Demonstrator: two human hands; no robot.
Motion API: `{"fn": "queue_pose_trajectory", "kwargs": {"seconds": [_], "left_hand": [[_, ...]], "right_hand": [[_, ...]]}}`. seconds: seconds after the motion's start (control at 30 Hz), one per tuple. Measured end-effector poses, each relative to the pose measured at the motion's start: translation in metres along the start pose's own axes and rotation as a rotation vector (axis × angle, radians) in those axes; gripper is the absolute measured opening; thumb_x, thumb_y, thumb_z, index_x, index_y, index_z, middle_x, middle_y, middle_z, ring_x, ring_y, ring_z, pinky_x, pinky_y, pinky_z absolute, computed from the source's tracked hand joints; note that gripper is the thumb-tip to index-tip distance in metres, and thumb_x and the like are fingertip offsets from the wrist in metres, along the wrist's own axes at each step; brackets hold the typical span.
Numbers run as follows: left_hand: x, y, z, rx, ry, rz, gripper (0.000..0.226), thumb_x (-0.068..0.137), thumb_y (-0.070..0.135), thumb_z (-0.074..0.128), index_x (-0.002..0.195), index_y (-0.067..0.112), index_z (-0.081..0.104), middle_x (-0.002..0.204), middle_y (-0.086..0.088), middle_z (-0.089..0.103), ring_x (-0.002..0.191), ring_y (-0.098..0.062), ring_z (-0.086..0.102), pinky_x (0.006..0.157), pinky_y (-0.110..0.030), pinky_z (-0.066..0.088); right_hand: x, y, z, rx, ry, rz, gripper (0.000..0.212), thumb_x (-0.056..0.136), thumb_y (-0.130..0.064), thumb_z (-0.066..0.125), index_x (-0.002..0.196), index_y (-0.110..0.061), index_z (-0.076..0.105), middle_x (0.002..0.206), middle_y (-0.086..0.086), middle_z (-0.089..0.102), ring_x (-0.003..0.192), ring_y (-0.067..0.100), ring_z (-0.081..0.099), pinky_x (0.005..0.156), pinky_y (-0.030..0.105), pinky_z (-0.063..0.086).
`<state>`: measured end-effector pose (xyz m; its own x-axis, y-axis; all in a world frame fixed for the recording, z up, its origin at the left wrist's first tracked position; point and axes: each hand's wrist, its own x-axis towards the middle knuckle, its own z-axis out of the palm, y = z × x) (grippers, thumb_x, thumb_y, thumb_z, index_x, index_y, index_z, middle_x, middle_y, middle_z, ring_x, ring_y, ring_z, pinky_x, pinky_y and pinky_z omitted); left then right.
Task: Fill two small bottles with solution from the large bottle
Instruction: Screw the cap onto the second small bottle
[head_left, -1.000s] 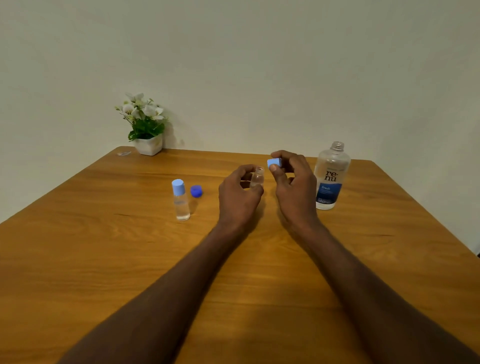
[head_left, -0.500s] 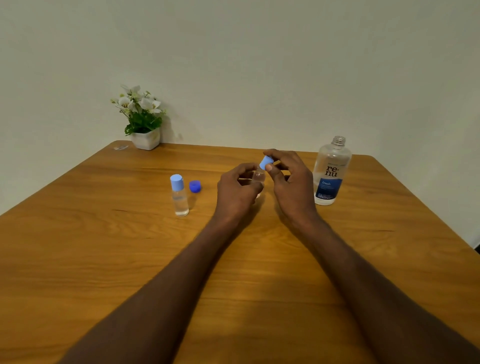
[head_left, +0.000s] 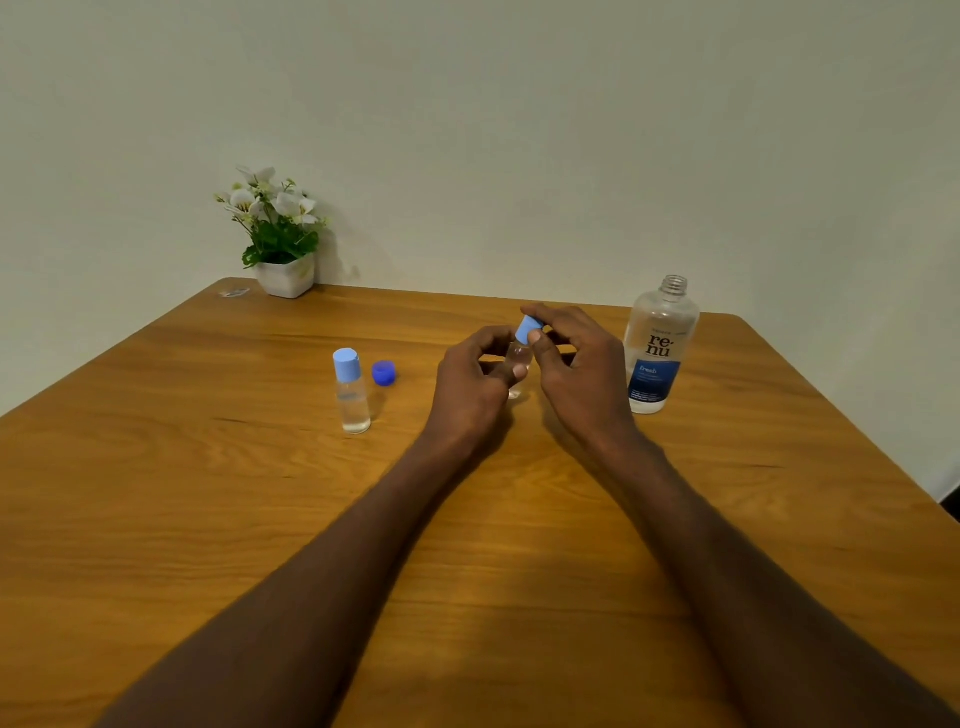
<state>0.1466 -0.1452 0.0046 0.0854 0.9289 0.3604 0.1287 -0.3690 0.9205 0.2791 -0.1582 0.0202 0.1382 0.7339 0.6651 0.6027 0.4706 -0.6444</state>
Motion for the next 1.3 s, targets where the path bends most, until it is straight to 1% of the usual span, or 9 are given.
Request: {"fn": "queue_pose_trajectory", "kwargs": {"seconds": [0.2, 0.33, 0.47, 0.67, 0.8, 0.97, 1.07, 1.17, 1.3], "left_hand": [[-0.001, -0.001, 0.002, -0.003, -0.005, 0.012, 0.040, 0.095, -0.001, 0.067, 0.130, 0.019, 0.068, 0.120, 0.009, 0.073, 0.107, -0.010, 0.069, 0.086, -0.031, 0.059], [0.000, -0.002, 0.000, -0.002, 0.004, 0.016, 0.040, 0.094, -0.001, 0.069, 0.129, 0.017, 0.069, 0.118, 0.007, 0.074, 0.105, -0.013, 0.070, 0.081, -0.031, 0.059], [0.000, -0.003, -0.001, -0.001, 0.004, 0.006, 0.042, 0.092, -0.001, 0.071, 0.130, 0.016, 0.071, 0.120, 0.006, 0.075, 0.108, -0.013, 0.071, 0.091, -0.040, 0.061], [0.000, -0.003, -0.001, -0.011, 0.023, -0.006, 0.044, 0.090, -0.001, 0.074, 0.130, 0.016, 0.071, 0.121, 0.004, 0.075, 0.112, -0.014, 0.070, 0.096, -0.038, 0.060], [0.000, -0.004, -0.001, -0.016, 0.025, -0.014, 0.042, 0.090, 0.001, 0.075, 0.129, 0.014, 0.072, 0.118, 0.003, 0.076, 0.110, -0.016, 0.071, 0.093, -0.040, 0.061], [0.000, -0.003, -0.001, -0.021, 0.019, -0.002, 0.041, 0.091, -0.002, 0.072, 0.127, 0.017, 0.072, 0.115, 0.007, 0.076, 0.107, -0.011, 0.071, 0.085, -0.031, 0.061], [0.002, -0.005, -0.001, -0.015, 0.011, -0.015, 0.043, 0.091, -0.002, 0.073, 0.129, 0.017, 0.072, 0.118, 0.005, 0.076, 0.108, -0.015, 0.071, 0.088, -0.038, 0.062], [0.002, -0.005, -0.001, -0.005, -0.001, -0.019, 0.044, 0.091, -0.002, 0.072, 0.129, 0.019, 0.071, 0.121, 0.005, 0.075, 0.112, -0.015, 0.070, 0.094, -0.044, 0.061], [0.002, -0.005, -0.001, -0.015, 0.006, -0.012, 0.042, 0.092, -0.001, 0.072, 0.130, 0.017, 0.072, 0.119, 0.004, 0.076, 0.111, -0.015, 0.070, 0.093, -0.043, 0.062]], "right_hand": [[0.003, 0.006, -0.001, -0.023, 0.014, -0.011, 0.031, 0.098, -0.021, 0.070, 0.129, -0.017, 0.071, 0.121, -0.003, 0.071, 0.102, 0.007, 0.067, 0.079, 0.017, 0.054], [0.004, 0.007, -0.003, -0.012, 0.010, 0.000, 0.029, 0.098, -0.023, 0.071, 0.127, -0.020, 0.071, 0.121, -0.009, 0.069, 0.104, 0.003, 0.065, 0.077, 0.014, 0.053], [0.003, 0.007, -0.002, 0.019, -0.004, 0.016, 0.031, 0.098, -0.020, 0.070, 0.129, -0.021, 0.071, 0.123, -0.010, 0.070, 0.107, 0.002, 0.064, 0.076, 0.008, 0.049], [0.004, 0.007, -0.006, -0.013, -0.024, -0.016, 0.029, 0.097, -0.023, 0.072, 0.126, -0.024, 0.073, 0.115, -0.020, 0.064, 0.101, 0.001, 0.064, 0.075, 0.017, 0.053], [0.004, 0.010, -0.005, -0.031, -0.020, -0.035, 0.028, 0.097, -0.018, 0.070, 0.125, -0.021, 0.073, 0.114, -0.019, 0.064, 0.098, 0.001, 0.064, 0.075, 0.015, 0.051], [0.005, 0.012, -0.005, -0.028, -0.028, -0.041, 0.033, 0.097, -0.026, 0.071, 0.129, -0.023, 0.070, 0.122, -0.011, 0.068, 0.104, 0.005, 0.065, 0.079, 0.021, 0.054], [0.005, 0.012, -0.005, -0.018, -0.024, -0.046, 0.031, 0.096, -0.020, 0.072, 0.126, -0.024, 0.071, 0.117, -0.015, 0.067, 0.104, 0.002, 0.064, 0.080, 0.020, 0.056], [0.006, 0.014, -0.005, -0.035, -0.021, -0.032, 0.022, 0.095, -0.023, 0.075, 0.117, -0.023, 0.075, 0.113, -0.013, 0.067, 0.100, 0.005, 0.065, 0.078, 0.023, 0.057], [0.007, 0.013, -0.007, -0.026, -0.044, -0.038, 0.029, 0.097, -0.026, 0.072, 0.126, -0.024, 0.071, 0.121, -0.011, 0.067, 0.106, 0.006, 0.064, 0.079, 0.021, 0.054]]}}
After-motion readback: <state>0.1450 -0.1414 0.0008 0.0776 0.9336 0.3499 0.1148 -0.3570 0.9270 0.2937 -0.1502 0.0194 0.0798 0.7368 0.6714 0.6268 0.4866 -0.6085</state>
